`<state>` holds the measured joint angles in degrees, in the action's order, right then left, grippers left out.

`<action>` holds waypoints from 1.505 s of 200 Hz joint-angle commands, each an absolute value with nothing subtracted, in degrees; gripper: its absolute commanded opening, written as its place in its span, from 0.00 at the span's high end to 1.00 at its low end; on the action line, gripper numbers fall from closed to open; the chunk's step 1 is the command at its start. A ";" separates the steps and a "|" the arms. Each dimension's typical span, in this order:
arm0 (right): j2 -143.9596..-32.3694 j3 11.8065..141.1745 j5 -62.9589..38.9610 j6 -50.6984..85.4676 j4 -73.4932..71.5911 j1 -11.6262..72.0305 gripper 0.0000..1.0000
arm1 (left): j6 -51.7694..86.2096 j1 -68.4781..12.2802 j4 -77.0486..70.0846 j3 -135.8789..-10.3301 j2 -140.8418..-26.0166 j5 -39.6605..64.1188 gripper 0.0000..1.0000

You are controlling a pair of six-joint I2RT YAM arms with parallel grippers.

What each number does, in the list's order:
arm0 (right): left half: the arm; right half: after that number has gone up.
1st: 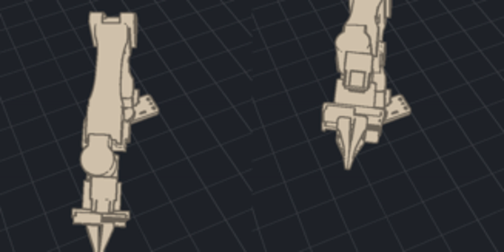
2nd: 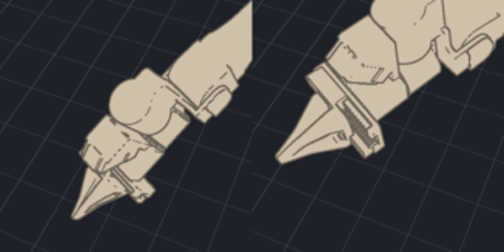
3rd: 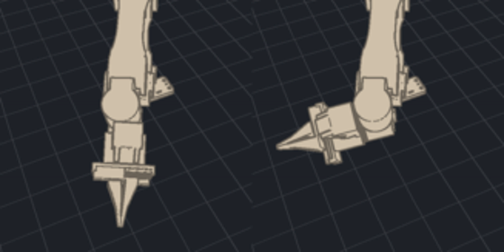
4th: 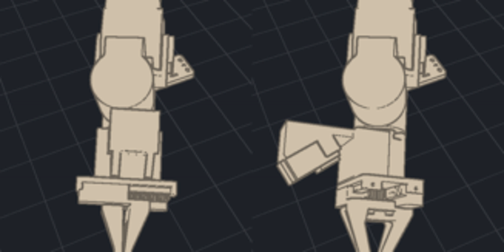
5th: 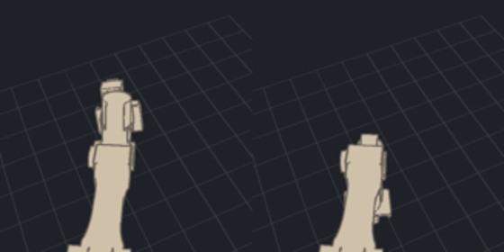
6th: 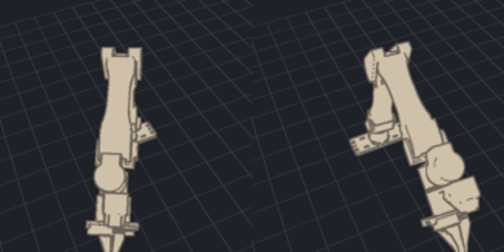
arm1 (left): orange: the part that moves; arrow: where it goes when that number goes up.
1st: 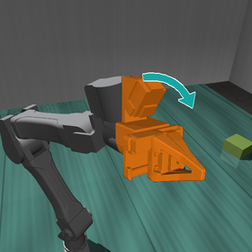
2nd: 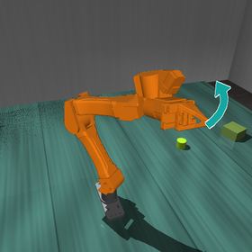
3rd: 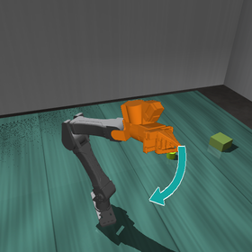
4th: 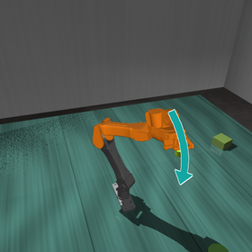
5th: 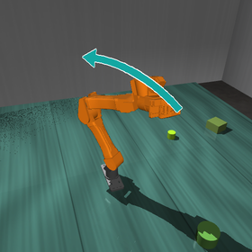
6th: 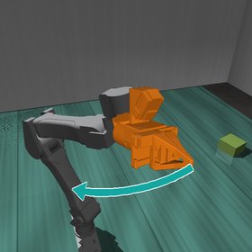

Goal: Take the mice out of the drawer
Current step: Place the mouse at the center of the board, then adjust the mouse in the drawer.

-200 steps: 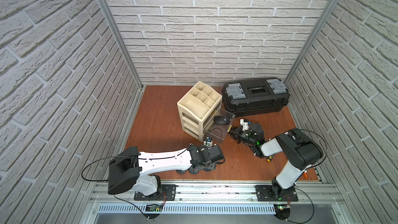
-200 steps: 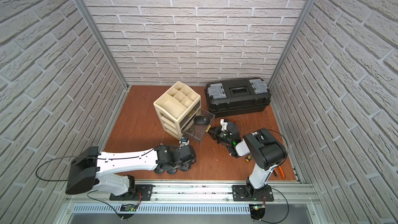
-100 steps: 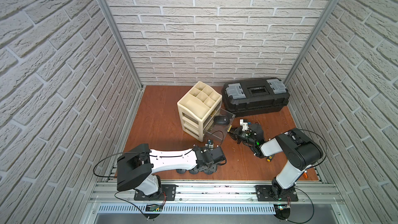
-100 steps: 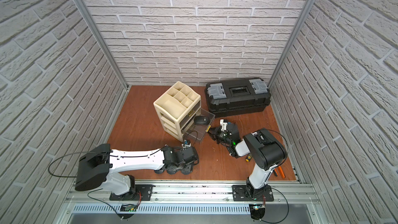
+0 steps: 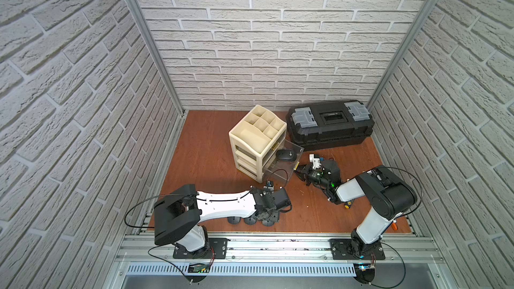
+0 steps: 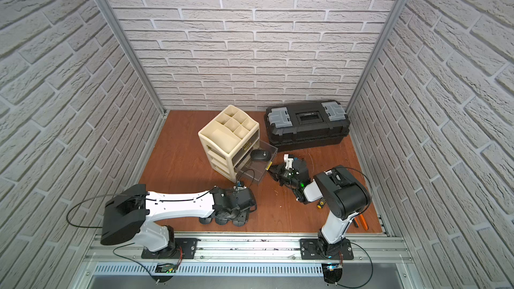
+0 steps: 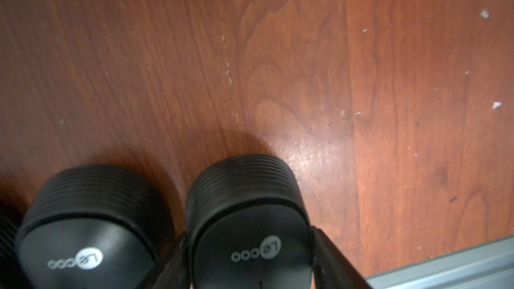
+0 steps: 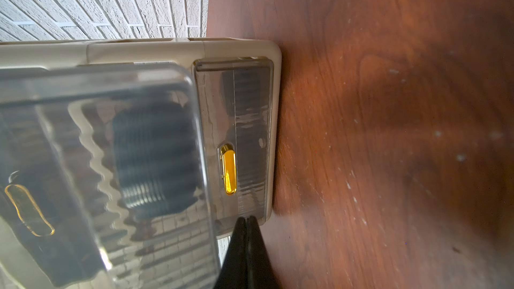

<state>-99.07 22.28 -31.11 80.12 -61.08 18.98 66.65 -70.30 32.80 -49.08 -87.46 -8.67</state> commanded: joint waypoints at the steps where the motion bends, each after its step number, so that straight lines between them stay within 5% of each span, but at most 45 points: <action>1: -99.14 21.60 -30.80 79.33 -63.92 19.42 0.97 | 66.56 -69.56 34.32 -48.98 -87.64 -8.44 0.28; 80: -99.49 21.53 -30.72 79.39 -64.31 19.42 0.97 | 60.35 -69.48 35.51 -53.64 -86.27 -9.31 0.15; 151: -100.49 21.61 -30.85 79.80 -65.58 19.51 0.97 | 32.97 -70.29 38.31 -68.84 -85.73 2.26 0.21; 213: -101.41 21.53 -30.54 80.23 -66.88 19.84 0.97 | 19.64 -64.55 45.33 -90.80 -93.22 5.81 0.36; 301: -101.60 21.97 -30.55 80.46 -67.17 20.05 0.97 | 10.18 -54.04 48.80 -105.22 -106.90 -4.84 0.77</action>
